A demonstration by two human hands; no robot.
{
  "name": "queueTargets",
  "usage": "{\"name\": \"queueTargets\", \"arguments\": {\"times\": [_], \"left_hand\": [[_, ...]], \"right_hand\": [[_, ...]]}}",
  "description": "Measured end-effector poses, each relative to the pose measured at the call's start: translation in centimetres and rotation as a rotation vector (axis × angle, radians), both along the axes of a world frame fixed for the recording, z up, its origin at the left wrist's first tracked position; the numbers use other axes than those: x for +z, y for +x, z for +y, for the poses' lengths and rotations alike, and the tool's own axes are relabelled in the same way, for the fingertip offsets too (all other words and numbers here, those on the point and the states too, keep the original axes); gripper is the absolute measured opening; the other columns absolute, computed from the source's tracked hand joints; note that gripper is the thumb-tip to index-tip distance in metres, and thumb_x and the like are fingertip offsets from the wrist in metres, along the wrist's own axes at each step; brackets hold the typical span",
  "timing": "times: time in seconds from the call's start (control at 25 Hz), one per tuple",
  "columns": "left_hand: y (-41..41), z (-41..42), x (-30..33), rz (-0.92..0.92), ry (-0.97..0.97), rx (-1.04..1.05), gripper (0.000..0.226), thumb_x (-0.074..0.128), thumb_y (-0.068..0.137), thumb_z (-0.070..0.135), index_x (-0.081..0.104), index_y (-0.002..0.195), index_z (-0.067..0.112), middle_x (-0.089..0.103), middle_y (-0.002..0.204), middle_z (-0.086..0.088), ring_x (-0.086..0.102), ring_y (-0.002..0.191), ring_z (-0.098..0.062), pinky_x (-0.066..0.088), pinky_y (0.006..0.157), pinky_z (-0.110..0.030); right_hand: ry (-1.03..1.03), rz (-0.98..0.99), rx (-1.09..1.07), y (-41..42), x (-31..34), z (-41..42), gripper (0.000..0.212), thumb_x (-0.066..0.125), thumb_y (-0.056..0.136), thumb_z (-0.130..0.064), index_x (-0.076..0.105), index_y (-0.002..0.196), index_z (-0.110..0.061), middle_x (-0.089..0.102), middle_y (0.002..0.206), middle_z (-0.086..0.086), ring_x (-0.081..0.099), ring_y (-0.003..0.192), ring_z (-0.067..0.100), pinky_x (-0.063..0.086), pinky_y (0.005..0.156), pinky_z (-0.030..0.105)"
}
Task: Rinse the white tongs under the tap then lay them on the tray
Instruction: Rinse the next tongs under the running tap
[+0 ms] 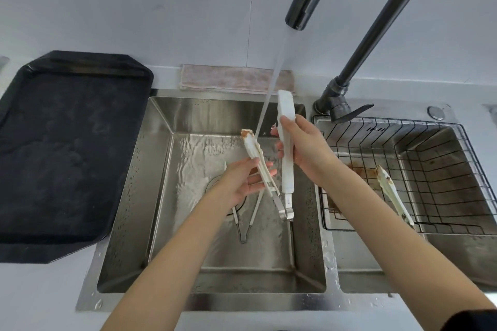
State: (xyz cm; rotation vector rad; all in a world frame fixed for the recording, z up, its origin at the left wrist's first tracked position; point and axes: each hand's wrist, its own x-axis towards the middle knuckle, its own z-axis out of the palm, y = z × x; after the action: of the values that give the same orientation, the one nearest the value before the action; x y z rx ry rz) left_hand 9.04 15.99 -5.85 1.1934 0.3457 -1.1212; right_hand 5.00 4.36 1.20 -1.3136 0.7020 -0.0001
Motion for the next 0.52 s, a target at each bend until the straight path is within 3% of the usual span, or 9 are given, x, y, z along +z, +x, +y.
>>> {"name": "queueTargets", "arguments": {"times": [0.08, 0.2, 0.4, 0.52], "left_hand": [[0.1, -0.6, 0.0, 0.027, -0.017, -0.014, 0.016, 0.04, 0.097, 0.013, 0.053, 0.105, 0.008, 0.067, 0.088, -0.005, 0.071, 0.064, -0.011, 0.058, 0.062, -0.028], [0.1, -0.9, 0.0, 0.035, -0.023, -0.041, 0.019, 0.04, 0.097, 0.013, 0.058, 0.091, 0.01, 0.068, 0.087, -0.004, 0.071, 0.056, -0.008, 0.057, 0.071, -0.03], [0.6, -1.0, 0.1, 0.031, -0.066, -0.006, 0.031, 0.04, 0.097, 0.01, 0.047, 0.127, 0.006, 0.066, 0.092, -0.004, 0.072, 0.063, -0.011, 0.059, 0.062, -0.028], [1.1, -0.8, 0.4, 0.016, -0.083, -0.003, 0.034, 0.04, 0.097, 0.008, 0.045, 0.13, 0.009, 0.065, 0.095, -0.004, 0.067, 0.08, -0.017, 0.057, 0.068, -0.03]], "right_hand": [[-0.045, -0.024, 0.008, 0.1, 0.6, -0.3, 0.016, 0.044, 0.097, -0.019, 0.05, 0.107, -0.008, 0.057, 0.079, 0.002, 0.048, 0.059, 0.012, 0.044, 0.056, 0.024], [-0.124, -0.043, 0.029, 0.1, 1.0, -0.6, 0.014, 0.045, 0.097, -0.017, 0.05, 0.108, -0.01, 0.058, 0.078, 0.002, 0.05, 0.059, 0.012, 0.045, 0.054, 0.021], [-0.24, -0.045, 0.064, -0.3, 0.2, -0.4, 0.02, 0.053, 0.093, -0.016, 0.051, 0.111, -0.01, 0.059, 0.077, -0.001, 0.053, 0.058, 0.01, 0.047, 0.051, 0.017], [-0.379, -0.004, 0.032, -0.8, -0.8, -0.5, 0.023, 0.055, 0.092, -0.013, 0.049, 0.112, -0.006, 0.057, 0.079, 0.002, 0.056, 0.066, 0.013, 0.052, 0.064, 0.023]]}}
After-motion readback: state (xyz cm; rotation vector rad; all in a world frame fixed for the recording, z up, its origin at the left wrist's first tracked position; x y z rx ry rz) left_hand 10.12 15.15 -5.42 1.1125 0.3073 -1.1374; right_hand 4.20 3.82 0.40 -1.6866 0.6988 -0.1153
